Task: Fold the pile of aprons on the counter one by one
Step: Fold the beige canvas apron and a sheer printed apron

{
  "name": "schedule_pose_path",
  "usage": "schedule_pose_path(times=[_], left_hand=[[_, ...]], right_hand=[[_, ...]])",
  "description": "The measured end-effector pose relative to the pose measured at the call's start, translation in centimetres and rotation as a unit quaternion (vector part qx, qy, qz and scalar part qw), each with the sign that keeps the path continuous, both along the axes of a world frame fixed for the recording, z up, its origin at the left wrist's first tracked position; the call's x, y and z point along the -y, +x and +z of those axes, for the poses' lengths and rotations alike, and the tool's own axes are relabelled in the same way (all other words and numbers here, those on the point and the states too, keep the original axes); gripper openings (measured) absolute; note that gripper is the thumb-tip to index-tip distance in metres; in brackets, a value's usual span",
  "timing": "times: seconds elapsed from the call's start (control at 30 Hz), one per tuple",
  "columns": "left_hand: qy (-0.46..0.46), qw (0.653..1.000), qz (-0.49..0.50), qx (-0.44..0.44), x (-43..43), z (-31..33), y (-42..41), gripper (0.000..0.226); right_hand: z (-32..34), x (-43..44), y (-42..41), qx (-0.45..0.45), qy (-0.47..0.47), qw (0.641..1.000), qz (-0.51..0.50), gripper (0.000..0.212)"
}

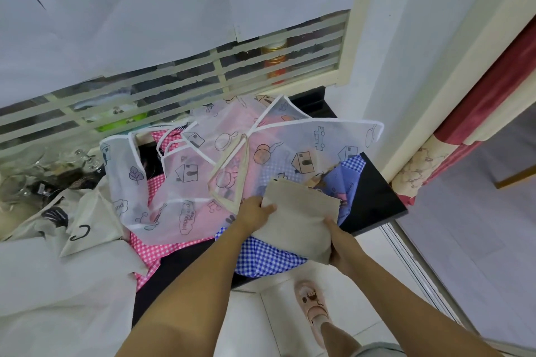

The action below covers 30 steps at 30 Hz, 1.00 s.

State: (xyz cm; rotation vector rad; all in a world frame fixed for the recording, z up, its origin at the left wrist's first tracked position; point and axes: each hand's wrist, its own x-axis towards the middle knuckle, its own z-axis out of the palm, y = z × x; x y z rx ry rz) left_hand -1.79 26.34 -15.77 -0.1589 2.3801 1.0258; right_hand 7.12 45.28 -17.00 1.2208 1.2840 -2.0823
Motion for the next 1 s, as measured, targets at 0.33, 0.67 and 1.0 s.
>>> schedule_pose_path(times=[0.33, 0.67, 1.0], left_hand=[[-0.130, 0.901, -0.016, -0.414, -2.1, -0.9, 2.0, 0.023], [-0.054, 0.762, -0.418, -0.492, -4.3, -2.5, 2.9, 0.049], [-0.208, 0.811, -0.450, -0.311, -1.1, -4.9, 1.1, 0.053]], right_hand=[[-0.1, -0.6, -0.2, 0.006, 0.211, 0.968, 0.133, 0.035], [0.7, -0.7, -0.7, 0.027, 0.235, 0.955, 0.178, 0.030], [0.2, -1.2, 0.1, -0.089, 0.220, 0.912, 0.334, 0.017]])
